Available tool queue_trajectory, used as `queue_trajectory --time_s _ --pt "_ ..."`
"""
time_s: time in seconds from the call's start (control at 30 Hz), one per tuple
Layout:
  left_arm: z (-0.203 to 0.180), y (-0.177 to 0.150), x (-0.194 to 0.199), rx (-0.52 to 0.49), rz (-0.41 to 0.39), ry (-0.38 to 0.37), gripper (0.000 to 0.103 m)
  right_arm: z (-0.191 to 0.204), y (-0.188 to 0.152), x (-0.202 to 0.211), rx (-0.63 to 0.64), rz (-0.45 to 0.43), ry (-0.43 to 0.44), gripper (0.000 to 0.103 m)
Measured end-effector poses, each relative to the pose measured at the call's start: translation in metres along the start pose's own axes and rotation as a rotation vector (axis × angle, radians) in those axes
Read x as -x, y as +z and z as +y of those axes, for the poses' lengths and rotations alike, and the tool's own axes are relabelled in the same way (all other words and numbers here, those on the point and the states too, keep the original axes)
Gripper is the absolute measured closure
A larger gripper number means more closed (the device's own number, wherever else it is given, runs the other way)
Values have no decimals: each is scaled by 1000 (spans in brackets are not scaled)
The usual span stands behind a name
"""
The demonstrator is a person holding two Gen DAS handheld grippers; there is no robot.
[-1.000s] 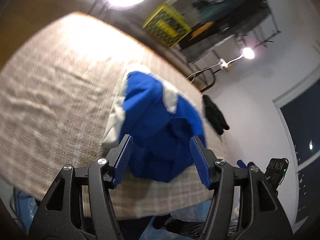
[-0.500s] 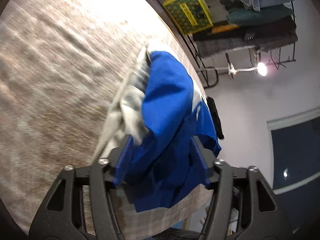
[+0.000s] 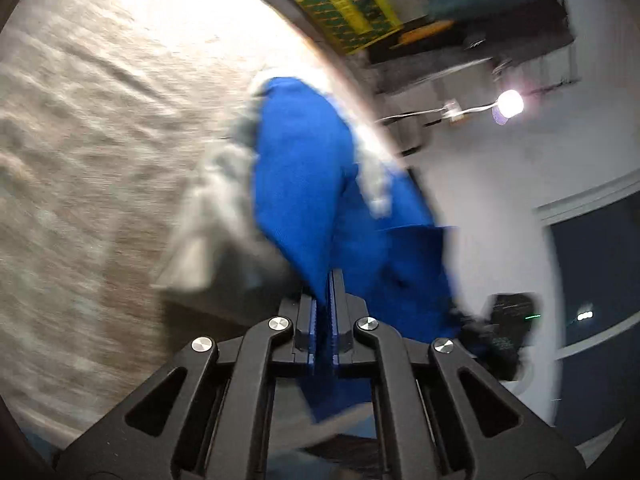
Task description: Fold large clothes
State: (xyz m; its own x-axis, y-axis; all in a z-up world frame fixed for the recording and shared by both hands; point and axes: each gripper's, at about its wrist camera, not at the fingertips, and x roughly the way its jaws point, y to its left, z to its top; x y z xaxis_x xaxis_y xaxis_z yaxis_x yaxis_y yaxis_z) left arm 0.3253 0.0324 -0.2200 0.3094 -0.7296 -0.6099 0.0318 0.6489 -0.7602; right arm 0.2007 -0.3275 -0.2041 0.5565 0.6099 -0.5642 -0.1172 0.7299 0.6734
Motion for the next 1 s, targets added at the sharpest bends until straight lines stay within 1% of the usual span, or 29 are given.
queue_trajectory --time_s 0.03,0.07,0.1,0.13,0.2,0.23,0.37,0.43,0.47,0.53,0.6,0.63,0.67,0.7,0.73,0.77,0.8,0.87,0.9,0.97,1.0 --pt "10 -3 -8 22 18 32 100 -5 -2 -4 -4 14 -16 101" --pt "22 -6 -16 50 40 59 100 -11 -6 -15 -16 45 -51 101" --pt "28 -9 -20 64 44 68 100 -20 -11 -26 -31 84 -97 101" --pt "31 -11 -23 62 43 74 100 -25 -15 -34 -35 109 -134 102" --pt "24 -15 -24 18 31 103 100 -32 -21 -45 -14 143 -205 102" --pt "19 -18 -23 -4 29 114 100 -31 -21 -44 -2 143 -210 102" --pt "5 -32 -23 -40 57 104 100 -26 -13 -26 12 95 -235 102" --pt "-3 -38 -23 -97 61 128 100 -30 -8 -18 -6 76 -226 102" --pt "-5 -40 -23 -112 59 145 100 -30 -8 -17 -1 76 -227 102" --pt "-8 -41 -23 -140 56 180 98 -32 -11 -23 7 109 -236 102" --pt "-11 -40 -16 -178 54 209 98 -27 -17 -32 55 147 -293 102" --pt "-14 -40 -11 -198 56 227 98 -26 -17 -32 70 157 -313 99" --pt "-17 -40 -2 -215 51 247 98 -24 -16 -30 84 172 -328 91" --pt "-21 -39 8 -229 41 254 98 -20 -15 -25 91 193 -332 88" --pt "-26 -33 14 -234 30 256 98 -17 -13 -20 96 194 -338 79" --pt "-34 -29 27 -249 -9 258 98 -13 -12 -8 112 168 -352 74" --pt "-39 -28 39 -264 -38 260 97 -5 -7 5 138 119 -357 75" --pt "-52 -17 48 -295 -91 267 97 8 4 21 181 30 -366 74" --pt "-57 -13 49 -307 -104 270 97 15 10 27 204 -23 -364 74" --pt "-70 1 42 -319 -121 262 97 23 21 23 220 -68 -320 74" --pt "-75 8 36 -335 -124 262 97 28 26 14 232 -74 -295 74"
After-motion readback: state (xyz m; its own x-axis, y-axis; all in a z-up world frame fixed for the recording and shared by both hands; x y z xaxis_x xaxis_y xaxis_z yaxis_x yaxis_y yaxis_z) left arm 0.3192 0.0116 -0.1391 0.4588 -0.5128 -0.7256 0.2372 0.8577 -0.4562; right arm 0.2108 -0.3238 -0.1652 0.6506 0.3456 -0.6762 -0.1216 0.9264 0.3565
